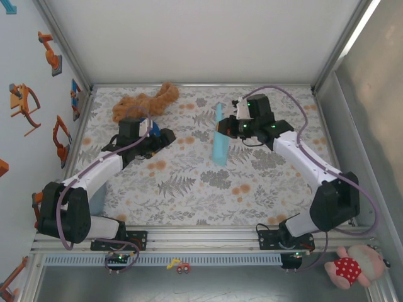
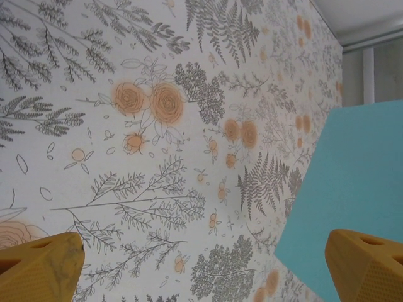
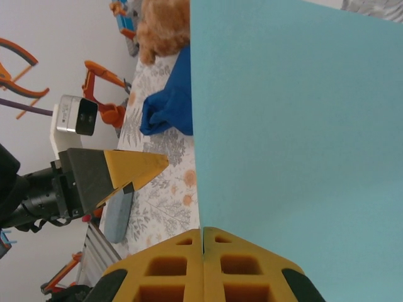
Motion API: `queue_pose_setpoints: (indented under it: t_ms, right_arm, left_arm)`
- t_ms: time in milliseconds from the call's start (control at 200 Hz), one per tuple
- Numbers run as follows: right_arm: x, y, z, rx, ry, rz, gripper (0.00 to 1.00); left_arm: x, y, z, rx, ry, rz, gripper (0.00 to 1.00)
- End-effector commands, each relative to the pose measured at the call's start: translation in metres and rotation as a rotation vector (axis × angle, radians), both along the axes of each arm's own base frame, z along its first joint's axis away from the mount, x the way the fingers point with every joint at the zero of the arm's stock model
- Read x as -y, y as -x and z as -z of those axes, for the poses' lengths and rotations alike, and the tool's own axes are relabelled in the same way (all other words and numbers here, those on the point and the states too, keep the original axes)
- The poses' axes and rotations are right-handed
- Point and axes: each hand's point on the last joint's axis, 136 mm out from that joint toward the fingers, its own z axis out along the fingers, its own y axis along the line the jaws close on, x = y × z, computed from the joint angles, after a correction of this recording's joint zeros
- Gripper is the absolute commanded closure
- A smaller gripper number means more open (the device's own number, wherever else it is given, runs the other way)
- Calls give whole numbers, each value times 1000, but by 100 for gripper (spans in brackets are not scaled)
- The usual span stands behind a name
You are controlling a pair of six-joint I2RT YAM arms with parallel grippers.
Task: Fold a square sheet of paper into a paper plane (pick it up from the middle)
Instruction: First fold in half a square sheet of paper at the center of the table.
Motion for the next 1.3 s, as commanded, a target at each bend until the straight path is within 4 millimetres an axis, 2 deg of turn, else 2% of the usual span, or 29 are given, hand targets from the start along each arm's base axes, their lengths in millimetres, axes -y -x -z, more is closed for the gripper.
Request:
queue_pose_setpoints:
  t_ms: [0, 100, 210, 401, 686, 911, 1112, 1297]
  right_arm:
    - [-29, -10, 21, -48, -73, 3, 100]
    - [-49, -18, 35, -92, -222, 2, 100]
    - [-55, -23, 60, -141, -263, 23, 100]
    - [-46, -19, 117, -224, -183, 61, 100]
    - [-31, -15, 161, -264, -116, 86, 99]
    - [-21, -16, 178, -268, -55, 78, 99]
    - [-16, -21, 180, -272, -56, 68, 97]
    - [-17, -22, 180, -282, -67, 51, 96]
  left_arm:
    - [7, 3, -3, 3, 48, 20, 0]
    - [11, 9, 5, -19, 43, 29, 3]
    - [17, 14, 15, -44, 25, 47, 6]
    - [37, 19, 33, -81, -37, 96, 7]
    - [71, 15, 56, -135, -132, 162, 14]
    - [88, 13, 73, -184, -177, 195, 19]
    - [98, 10, 89, -244, -208, 211, 28]
    - [102, 2, 96, -266, -232, 209, 34]
